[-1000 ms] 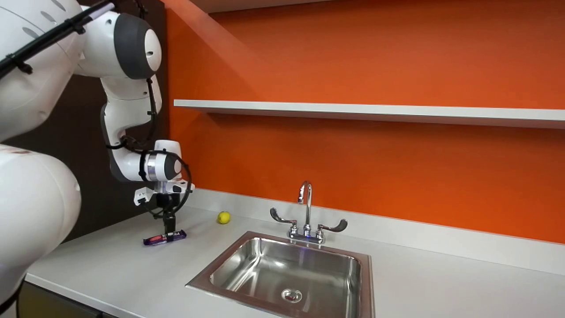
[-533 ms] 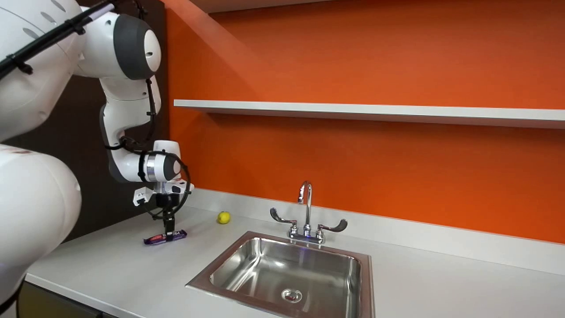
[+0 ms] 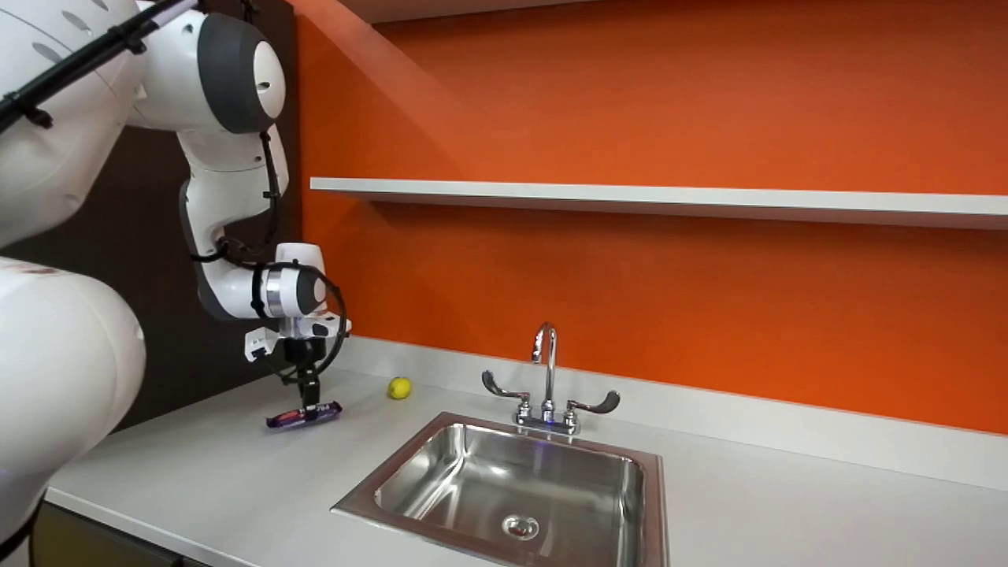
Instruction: Put the candy bar on the shelf
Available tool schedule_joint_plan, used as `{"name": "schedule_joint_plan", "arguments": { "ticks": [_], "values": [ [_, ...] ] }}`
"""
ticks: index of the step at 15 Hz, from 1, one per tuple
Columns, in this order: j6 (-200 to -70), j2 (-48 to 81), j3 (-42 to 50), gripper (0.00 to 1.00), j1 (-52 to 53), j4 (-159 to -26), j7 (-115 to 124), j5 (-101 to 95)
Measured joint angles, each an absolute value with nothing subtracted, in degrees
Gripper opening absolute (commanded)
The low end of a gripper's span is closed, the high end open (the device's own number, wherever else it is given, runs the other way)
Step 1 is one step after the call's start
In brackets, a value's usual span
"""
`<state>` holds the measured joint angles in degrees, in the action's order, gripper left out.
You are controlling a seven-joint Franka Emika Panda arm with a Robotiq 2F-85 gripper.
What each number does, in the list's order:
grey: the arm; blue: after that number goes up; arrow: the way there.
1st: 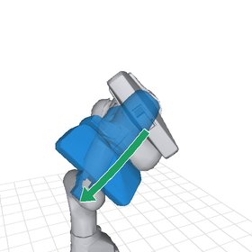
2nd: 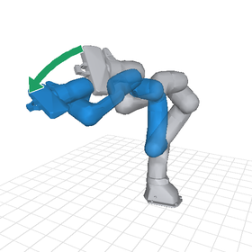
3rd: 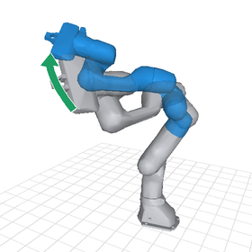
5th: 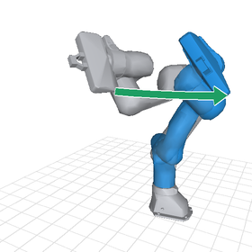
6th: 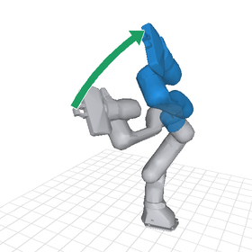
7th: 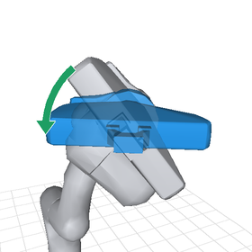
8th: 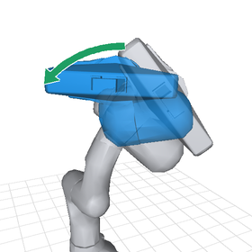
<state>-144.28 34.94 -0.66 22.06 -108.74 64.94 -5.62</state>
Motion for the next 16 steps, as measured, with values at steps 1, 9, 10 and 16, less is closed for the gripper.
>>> {"name": "schedule_joint_plan", "arguments": {
  "ticks": [1,9,10,16],
  "values": [
    [-144.3,34.0,-0.4,0.07,22.1,-109.3,64.7,-6.4],
    [-145.0,21.8,-0.8,0.07,22.7,-120.2,57.9,-12.7],
    [-145.0,19.6,-1.1,0.07,22.7,-122.0,56.9,-13.4],
    [-144.7,5.2,-2.7,0.07,21.8,-131.5,51.6,-15.7]
  ]
}}
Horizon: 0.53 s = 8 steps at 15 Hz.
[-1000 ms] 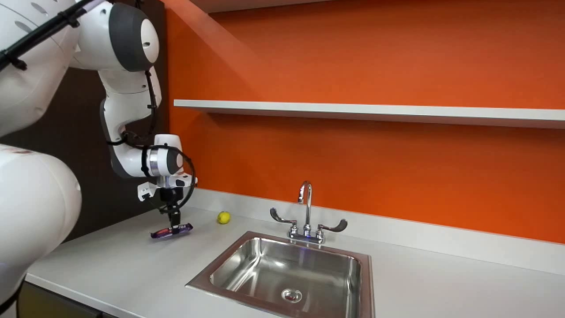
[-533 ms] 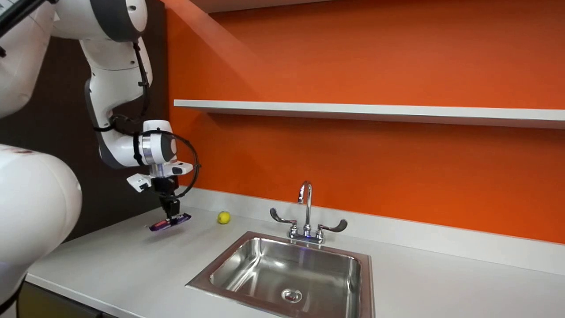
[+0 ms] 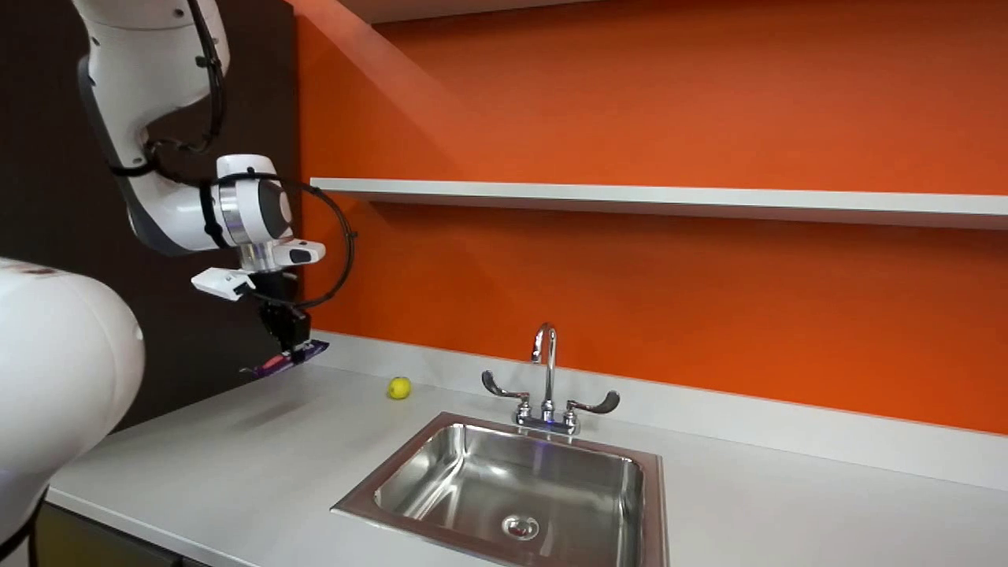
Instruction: Put the candy bar on the shelf
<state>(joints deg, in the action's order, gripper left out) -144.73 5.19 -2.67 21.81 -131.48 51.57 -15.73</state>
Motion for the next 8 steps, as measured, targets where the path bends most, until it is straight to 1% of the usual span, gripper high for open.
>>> {"name": "schedule_joint_plan", "arguments": {
  "ticks": [4,8],
  "values": [
    [-143.0,-5.0,-4.8,0.07,19.2,-135.4,50.0,-16.0],
    [-138.8,-15.7,-8.0,0.07,15.5,-136.0,48.8,-16.0]
  ]
}}
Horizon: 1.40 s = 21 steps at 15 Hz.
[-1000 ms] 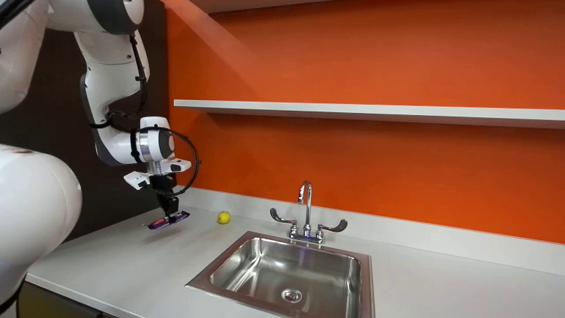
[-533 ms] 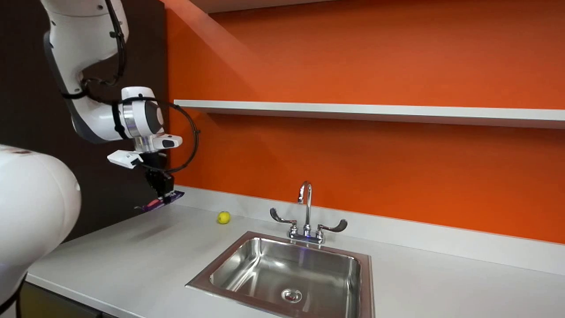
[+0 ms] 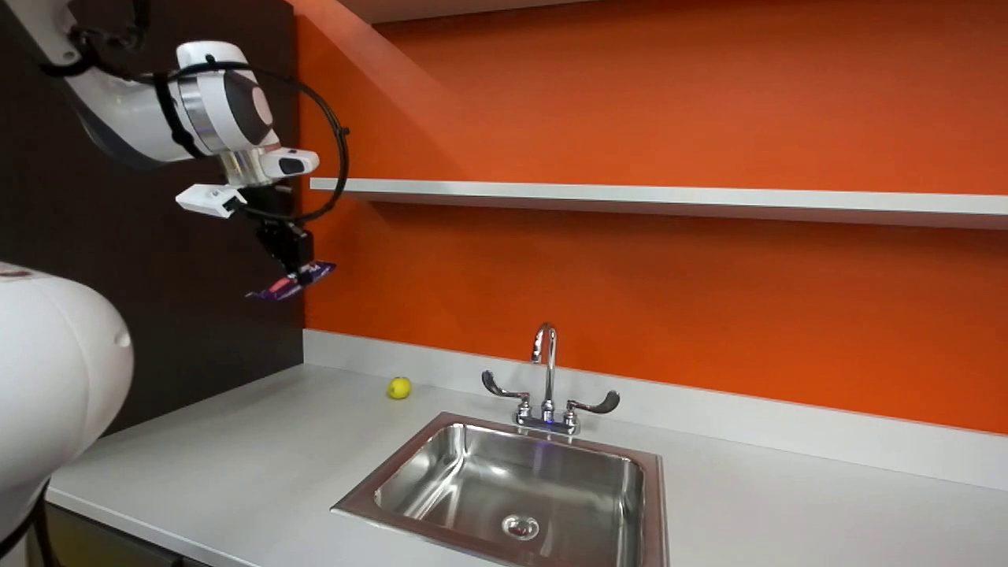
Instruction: Put the candy bar on the shelf
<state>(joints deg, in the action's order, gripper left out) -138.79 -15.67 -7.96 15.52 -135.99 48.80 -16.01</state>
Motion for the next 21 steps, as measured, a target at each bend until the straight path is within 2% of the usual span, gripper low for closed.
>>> {"name": "schedule_joint_plan", "arguments": {
  "ticks": [5,10,15,21],
  "values": [
    [-133.0,-24.8,-11.8,0.07,11.3,-132.7,46.5,-16.0],
    [-130.1,-27.1,-14.2,0.07,7.8,-126.2,43.8,-16.2],
    [-129.5,-24.0,-15.4,0.07,4.4,-118.1,41.5,-18.1],
    [-127.1,-13.8,-16.5,0.07,3.2,-105.9,40.2,-21.8]
  ]
}}
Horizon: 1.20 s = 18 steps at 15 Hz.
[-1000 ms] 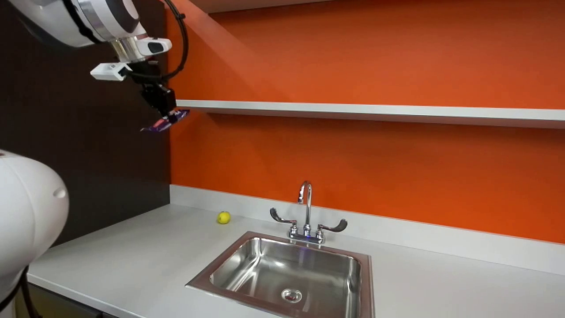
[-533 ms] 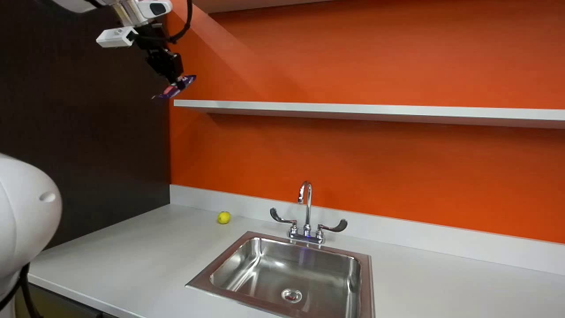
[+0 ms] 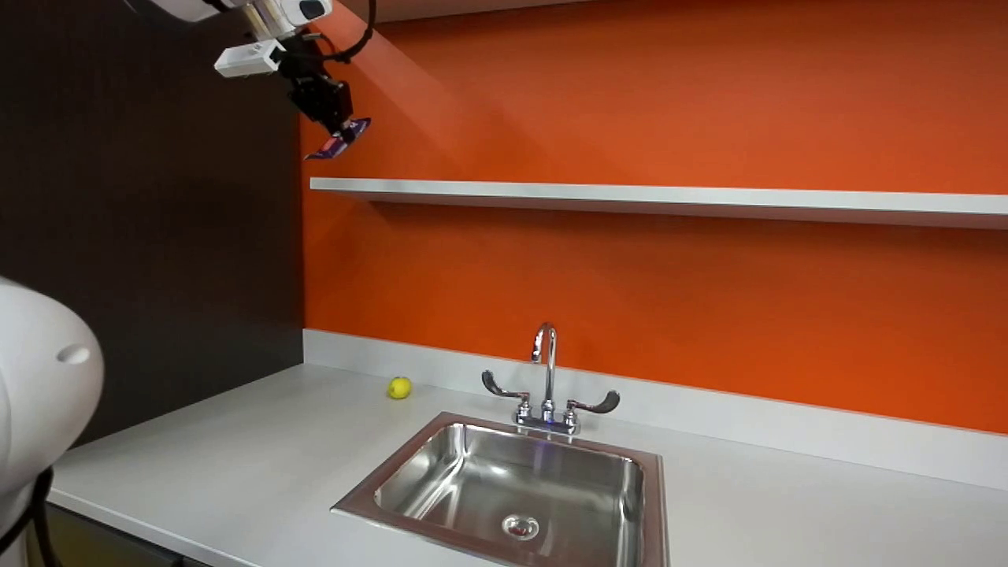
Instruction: Put the candy bar on the shelf
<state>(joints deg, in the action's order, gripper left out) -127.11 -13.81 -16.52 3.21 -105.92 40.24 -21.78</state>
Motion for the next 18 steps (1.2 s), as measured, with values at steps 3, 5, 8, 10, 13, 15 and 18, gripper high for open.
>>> {"name": "schedule_joint_plan", "arguments": {
  "ticks": [3,5,8,10,13,15,18],
  "values": [
    [-125.8,-7.9,-16.7,0.07,3.6,-99.8,40.1,-23.7],
    [-124.9,-4.2,-16.6,0.07,3.9,-95.8,40.1,-25.0],
    [-123.0,0.8,-15.7,0.07,5.1,-89.9,40.1,-26.3],
    [-121.8,3.6,-14.5,0.07,6.4,-86.2,40.0,-26.8],
    [-119.8,7.1,-12.5,0.07,8.5,-81.4,39.8,-27.0],
    [-118.7,9.2,-11.2,0.07,9.9,-78.7,39.7,-27.0],
    [-117.7,12.1,-9.5,0.07,11.6,-75.1,39.7,-27.0]
  ]
}}
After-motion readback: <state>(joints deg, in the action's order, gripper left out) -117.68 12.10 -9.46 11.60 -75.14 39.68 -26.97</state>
